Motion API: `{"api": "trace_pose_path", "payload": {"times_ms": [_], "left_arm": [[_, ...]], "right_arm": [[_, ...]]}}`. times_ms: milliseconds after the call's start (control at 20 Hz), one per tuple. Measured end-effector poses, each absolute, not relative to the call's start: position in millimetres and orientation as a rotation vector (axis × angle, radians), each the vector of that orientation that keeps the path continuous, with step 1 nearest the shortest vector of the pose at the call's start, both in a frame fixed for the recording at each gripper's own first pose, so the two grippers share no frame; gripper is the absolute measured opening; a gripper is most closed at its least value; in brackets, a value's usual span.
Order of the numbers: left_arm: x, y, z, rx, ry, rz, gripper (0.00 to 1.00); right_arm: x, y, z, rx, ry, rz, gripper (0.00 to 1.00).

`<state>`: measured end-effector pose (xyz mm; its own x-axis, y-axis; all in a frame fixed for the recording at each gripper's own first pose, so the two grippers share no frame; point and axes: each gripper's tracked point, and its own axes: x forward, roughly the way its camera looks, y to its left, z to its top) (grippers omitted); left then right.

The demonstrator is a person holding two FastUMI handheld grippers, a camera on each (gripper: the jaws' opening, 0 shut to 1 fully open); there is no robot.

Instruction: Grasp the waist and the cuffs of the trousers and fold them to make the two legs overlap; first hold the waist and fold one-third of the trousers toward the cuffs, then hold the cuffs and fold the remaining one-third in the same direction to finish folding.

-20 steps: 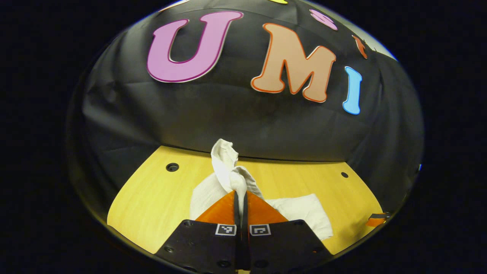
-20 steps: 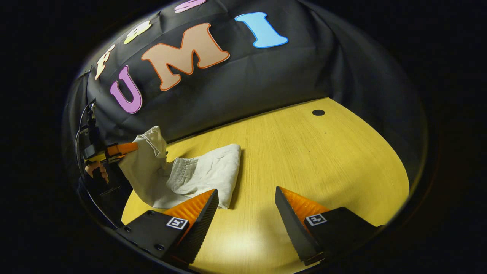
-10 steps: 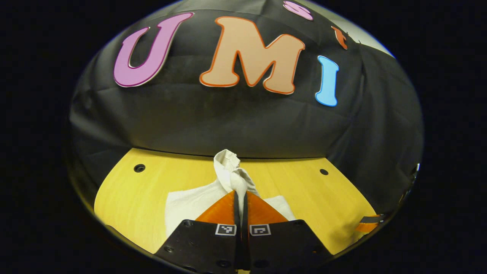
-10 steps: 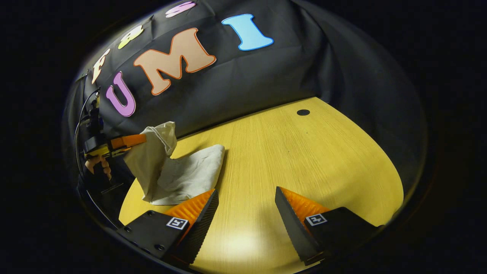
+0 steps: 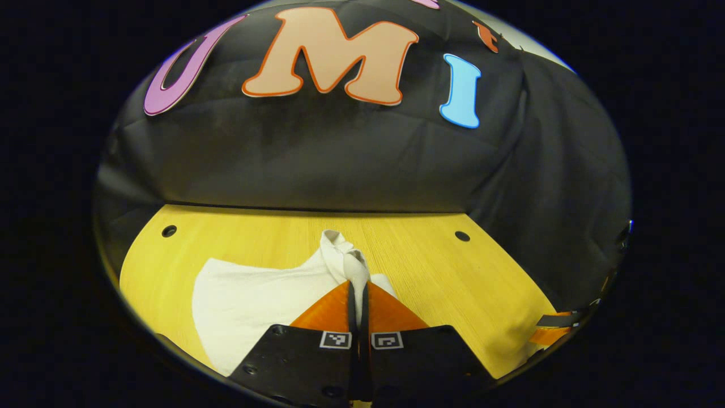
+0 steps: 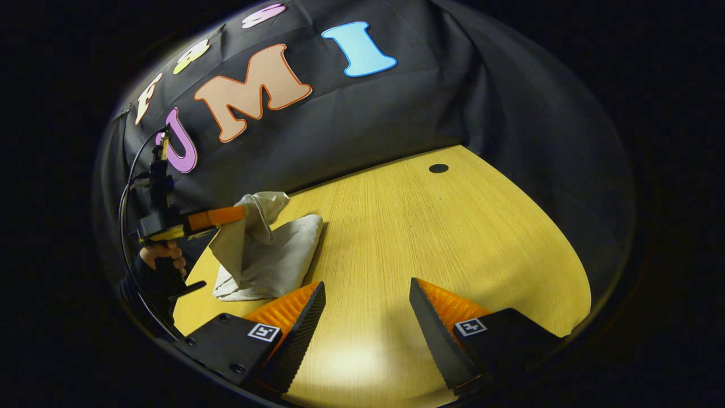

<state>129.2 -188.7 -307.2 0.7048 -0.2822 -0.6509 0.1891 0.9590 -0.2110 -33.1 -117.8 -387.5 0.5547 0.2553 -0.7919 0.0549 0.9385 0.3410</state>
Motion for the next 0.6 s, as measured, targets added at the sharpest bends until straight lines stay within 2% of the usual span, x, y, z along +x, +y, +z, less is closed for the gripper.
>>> {"api": "trace_pose_path", "payload": {"times_ms": [250, 350, 550, 600], "left_arm": [[99.6, -199.0, -341.5, -0.086, 0.790, -0.288, 0.00], [89.3, -197.1, -342.6, -0.057, 0.782, -0.299, 0.11], [77.9, -177.5, -304.6, 0.007, 0.697, -0.287, 0.99], [77.1, -167.2, -286.0, 0.028, 0.655, -0.273, 0.98]], "right_arm": [[-28.3, -120.4, -382.3, 0.337, 0.968, 0.121, 0.96], [-21.2, -114.9, -369.3, 0.310, 0.935, 0.139, 0.96], [7.9, -94.4, -325.3, 0.257, 0.807, 0.172, 0.96], [17.6, -86.9, -312.2, 0.248, 0.767, 0.173, 0.96]]}}
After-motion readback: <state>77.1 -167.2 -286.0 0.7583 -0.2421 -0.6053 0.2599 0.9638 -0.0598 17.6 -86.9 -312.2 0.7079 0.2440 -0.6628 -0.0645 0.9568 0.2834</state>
